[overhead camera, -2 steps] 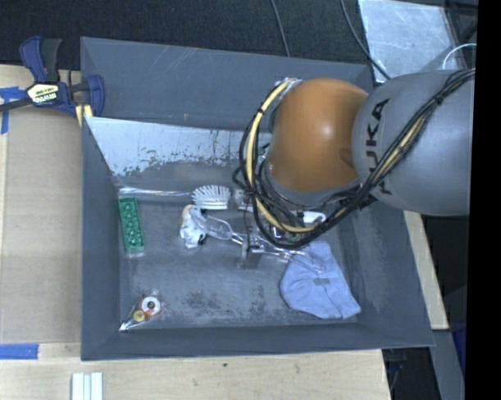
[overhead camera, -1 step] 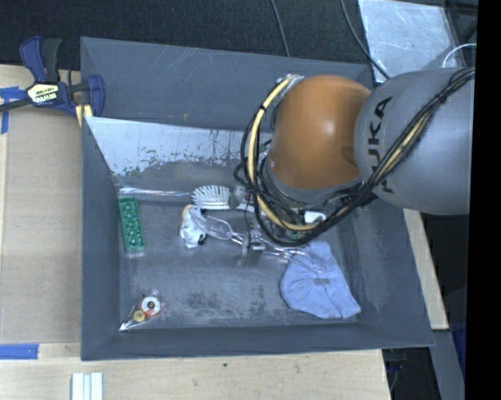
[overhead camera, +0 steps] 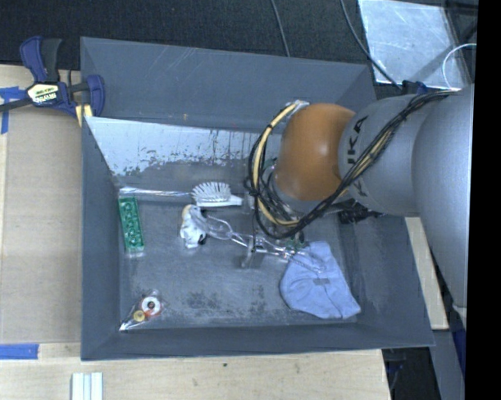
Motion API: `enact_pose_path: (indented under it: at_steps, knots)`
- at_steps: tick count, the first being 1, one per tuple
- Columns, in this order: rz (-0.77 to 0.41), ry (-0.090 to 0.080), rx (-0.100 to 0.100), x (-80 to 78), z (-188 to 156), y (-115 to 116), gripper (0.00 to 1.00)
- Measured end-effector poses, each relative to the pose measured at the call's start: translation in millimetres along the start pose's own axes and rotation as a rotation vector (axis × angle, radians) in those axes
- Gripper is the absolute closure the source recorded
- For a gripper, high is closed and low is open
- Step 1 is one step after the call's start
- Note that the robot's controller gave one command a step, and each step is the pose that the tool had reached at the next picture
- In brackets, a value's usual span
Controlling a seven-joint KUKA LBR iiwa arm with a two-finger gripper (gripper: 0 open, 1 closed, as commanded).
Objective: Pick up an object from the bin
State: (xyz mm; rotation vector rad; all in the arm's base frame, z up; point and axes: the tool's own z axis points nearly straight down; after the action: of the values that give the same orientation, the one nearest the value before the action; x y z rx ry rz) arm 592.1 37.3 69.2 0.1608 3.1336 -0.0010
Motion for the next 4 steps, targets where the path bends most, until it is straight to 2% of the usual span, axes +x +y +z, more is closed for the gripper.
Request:
enact_pose_path:
  at_steps: [1, 2, 3, 4]
  knots:
    - [-0.069, -0.007, -0.002, 0.5, -3.6, 5.2, 0.00]
    - [0.010, -0.006, -0.002, 15.9, -1.9, 13.3, 0.00]
    - [-0.008, -0.014, -0.002, 26.6, -1.9, 12.9, 0.00]
    - [-0.462, -0.016, -0.001, 25.3, -2.5, 40.7, 1.00]
